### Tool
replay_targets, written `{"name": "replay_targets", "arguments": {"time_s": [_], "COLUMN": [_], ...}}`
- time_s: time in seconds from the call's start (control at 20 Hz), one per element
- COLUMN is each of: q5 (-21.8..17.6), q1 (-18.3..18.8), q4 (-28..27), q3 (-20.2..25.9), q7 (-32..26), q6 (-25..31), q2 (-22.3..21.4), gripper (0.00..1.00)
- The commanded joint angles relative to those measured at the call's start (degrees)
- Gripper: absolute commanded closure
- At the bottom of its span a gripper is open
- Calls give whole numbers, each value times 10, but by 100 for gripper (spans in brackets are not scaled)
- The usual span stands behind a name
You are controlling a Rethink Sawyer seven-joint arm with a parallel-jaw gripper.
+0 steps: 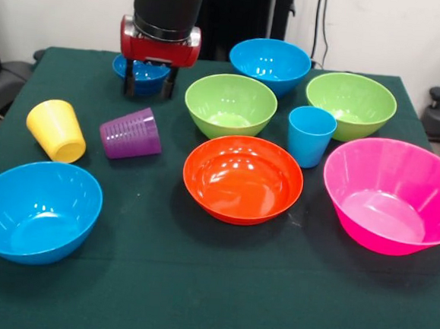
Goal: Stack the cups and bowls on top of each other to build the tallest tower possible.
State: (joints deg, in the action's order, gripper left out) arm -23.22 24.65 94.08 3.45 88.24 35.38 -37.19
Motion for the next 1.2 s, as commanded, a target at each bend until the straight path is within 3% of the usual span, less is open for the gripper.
{"name": "replay_targets", "arguments": {"time_s": [0.05,0.3,0.8,1.2], "q5": [15,-2,-103,-127], "q1": [7,-1,-42,-21], "q4": [30,21,27,122], "q3": [64,58,14,14], "q7": [20,13,9,10], "q6": [-27,-21,-85,-137], "q2": [4,9,31,-29], "gripper": [0,0,0,0]}}
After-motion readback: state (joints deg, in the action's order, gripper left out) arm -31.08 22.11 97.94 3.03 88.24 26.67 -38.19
